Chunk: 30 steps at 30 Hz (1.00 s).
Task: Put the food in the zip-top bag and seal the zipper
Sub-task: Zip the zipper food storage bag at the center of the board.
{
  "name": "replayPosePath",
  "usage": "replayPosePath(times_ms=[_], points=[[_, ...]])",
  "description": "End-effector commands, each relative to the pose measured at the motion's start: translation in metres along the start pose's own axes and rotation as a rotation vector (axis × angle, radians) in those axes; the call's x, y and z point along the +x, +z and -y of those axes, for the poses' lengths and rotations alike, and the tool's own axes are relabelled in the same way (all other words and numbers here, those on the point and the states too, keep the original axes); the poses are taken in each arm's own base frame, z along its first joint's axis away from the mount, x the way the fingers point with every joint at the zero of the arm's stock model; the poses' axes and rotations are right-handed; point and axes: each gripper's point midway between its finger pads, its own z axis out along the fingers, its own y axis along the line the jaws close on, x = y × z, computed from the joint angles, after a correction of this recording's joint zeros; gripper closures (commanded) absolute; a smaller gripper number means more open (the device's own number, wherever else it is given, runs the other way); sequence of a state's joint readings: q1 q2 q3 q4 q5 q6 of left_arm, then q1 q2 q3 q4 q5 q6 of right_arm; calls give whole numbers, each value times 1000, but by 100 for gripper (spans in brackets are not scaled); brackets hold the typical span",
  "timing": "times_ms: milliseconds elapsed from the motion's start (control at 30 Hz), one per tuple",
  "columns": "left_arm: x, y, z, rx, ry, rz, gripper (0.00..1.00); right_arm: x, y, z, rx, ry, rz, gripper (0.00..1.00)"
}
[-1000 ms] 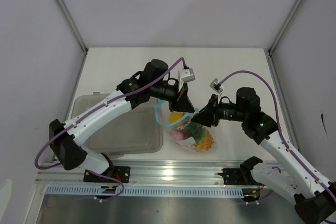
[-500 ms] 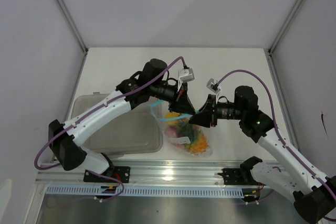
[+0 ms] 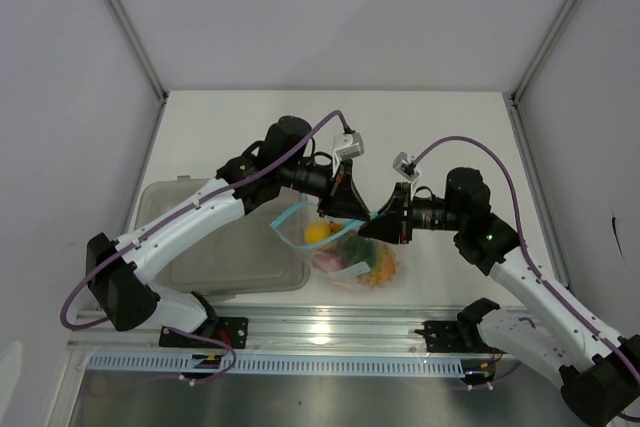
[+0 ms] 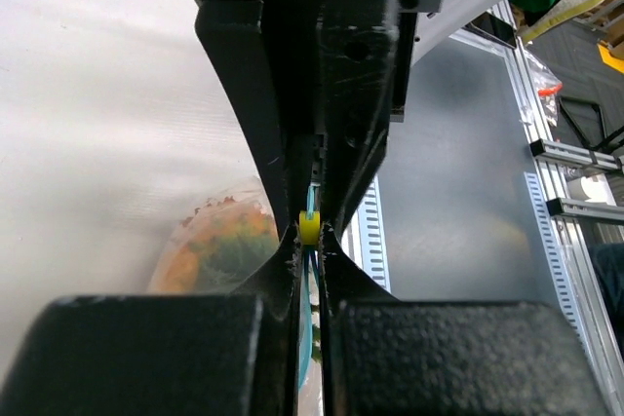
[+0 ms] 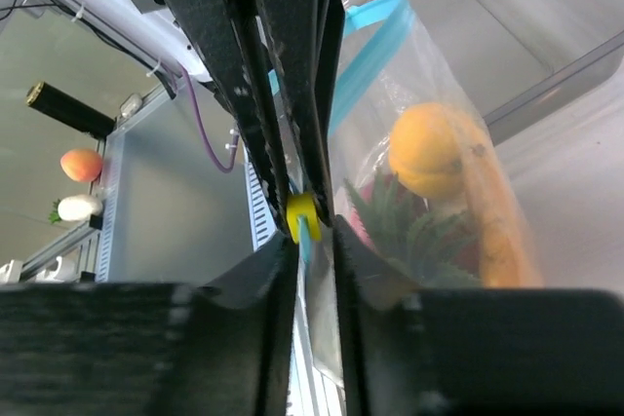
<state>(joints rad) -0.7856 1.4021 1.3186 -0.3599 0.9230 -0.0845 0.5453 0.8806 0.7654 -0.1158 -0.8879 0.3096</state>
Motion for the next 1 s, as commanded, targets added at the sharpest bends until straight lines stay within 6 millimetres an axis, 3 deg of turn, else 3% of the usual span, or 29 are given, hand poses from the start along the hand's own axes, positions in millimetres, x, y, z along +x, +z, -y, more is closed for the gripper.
replayPosePath(times_ms=[0,67,300,600,767,967], points=[[-23,-12,19,43,79,79,99,-2,-1,-7,-34,-35,25,83],[-25,-14,19,46,79,86,99,-2,-1,-7,-32,-37,37,100],[-20,-14,18,59,63,73,99,-9,-2,-3,12,-20,80,100],[1,-12,-4,-29,0,-4,99,-45,-11,-8,58,-23,268,100],[11,-12,-2,-20,-30,-26,99,-62,-23,-2,85,28,369,100],[24,-17,4,-13,-50,-50,100,-86,-35,-14,105,7,451,100]])
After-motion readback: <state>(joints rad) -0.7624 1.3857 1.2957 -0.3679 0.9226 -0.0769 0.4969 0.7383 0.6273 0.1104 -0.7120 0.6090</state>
